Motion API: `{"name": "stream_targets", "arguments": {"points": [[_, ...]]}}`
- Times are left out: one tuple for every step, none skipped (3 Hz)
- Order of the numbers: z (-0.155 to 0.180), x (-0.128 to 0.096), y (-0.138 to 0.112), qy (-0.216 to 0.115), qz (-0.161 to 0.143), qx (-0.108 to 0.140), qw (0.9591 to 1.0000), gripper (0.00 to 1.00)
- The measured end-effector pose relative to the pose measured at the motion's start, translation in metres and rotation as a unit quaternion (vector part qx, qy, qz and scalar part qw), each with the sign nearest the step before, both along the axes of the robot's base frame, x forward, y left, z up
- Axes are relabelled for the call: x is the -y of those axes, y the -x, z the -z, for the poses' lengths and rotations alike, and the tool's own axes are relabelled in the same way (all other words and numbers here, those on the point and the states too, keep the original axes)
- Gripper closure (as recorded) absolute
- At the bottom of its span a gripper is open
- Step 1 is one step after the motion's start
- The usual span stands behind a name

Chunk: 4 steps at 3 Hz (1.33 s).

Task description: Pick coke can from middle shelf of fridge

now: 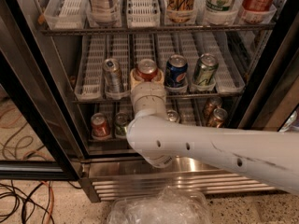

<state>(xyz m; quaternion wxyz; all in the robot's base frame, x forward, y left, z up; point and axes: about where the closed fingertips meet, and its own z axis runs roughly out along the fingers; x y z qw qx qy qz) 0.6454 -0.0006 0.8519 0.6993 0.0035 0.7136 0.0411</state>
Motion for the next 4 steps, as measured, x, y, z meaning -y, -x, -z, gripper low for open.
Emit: {"name": "stream_targets", "arguments": {"points": [[-0.003, 0.0, 0.002, -0.002, -0.006, 0.003, 1.0, 1.0], [-0.009, -0.006, 0.006, -0.001, -0.019, 0.009, 0.9998, 1.0], [-0.009, -0.006, 0.006, -0.001, -0.019, 0.009, 0.9998, 1.0], [-0.021, -0.006, 0.011, 0.005, -0.038, 0.003, 0.9993, 1.0]]}}
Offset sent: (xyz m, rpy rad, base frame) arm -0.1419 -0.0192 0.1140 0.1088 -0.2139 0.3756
